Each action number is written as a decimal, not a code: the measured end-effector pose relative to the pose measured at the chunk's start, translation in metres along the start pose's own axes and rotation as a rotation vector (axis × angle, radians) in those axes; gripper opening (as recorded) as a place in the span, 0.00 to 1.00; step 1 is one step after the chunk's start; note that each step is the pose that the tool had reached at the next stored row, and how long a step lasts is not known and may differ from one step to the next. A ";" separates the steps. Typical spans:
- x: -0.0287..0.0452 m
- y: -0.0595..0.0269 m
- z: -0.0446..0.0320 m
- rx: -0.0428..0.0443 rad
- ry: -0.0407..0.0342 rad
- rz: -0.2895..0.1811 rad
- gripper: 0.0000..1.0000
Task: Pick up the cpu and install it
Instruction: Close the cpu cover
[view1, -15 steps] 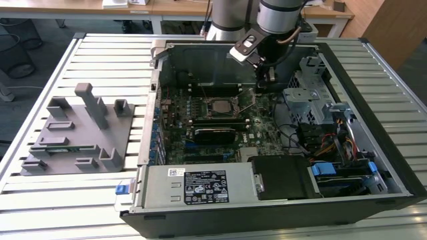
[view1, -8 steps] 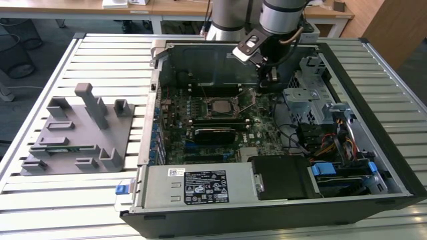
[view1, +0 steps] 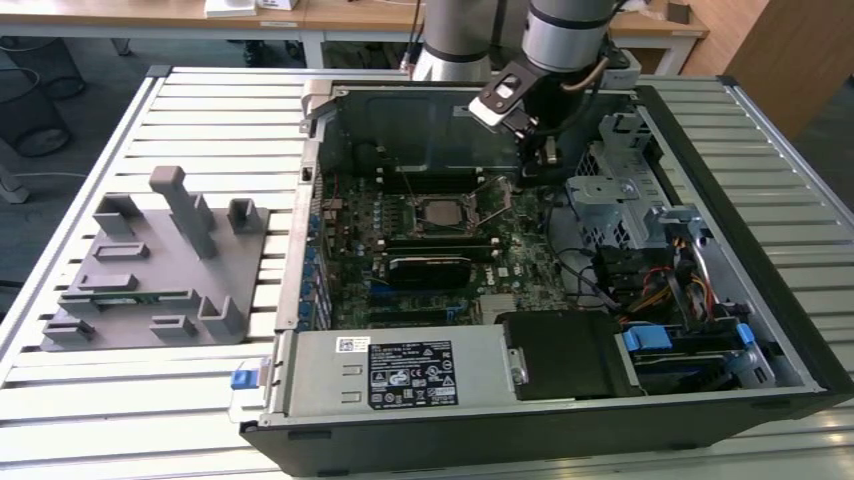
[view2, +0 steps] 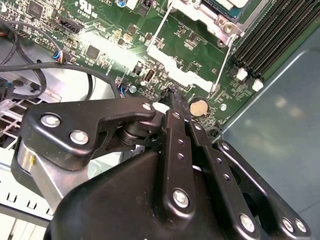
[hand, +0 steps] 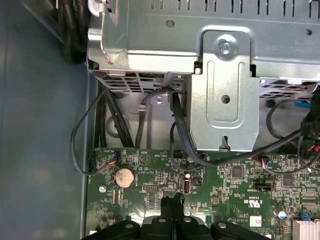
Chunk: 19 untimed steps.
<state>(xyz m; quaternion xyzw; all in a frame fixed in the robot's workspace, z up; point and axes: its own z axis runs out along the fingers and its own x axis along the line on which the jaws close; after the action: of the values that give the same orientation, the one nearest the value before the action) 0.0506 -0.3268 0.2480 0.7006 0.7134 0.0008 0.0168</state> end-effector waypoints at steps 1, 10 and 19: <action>0.0000 0.0000 0.0013 0.0000 -0.0001 0.000 0.11; 0.0002 -0.0008 0.0095 0.0001 -0.0002 0.000 0.11; 0.0005 -0.0159 0.0096 0.0000 -0.0002 0.000 0.11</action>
<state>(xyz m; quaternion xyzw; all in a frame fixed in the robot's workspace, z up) 0.0349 -0.3268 0.2380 0.7005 0.7134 0.0008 0.0169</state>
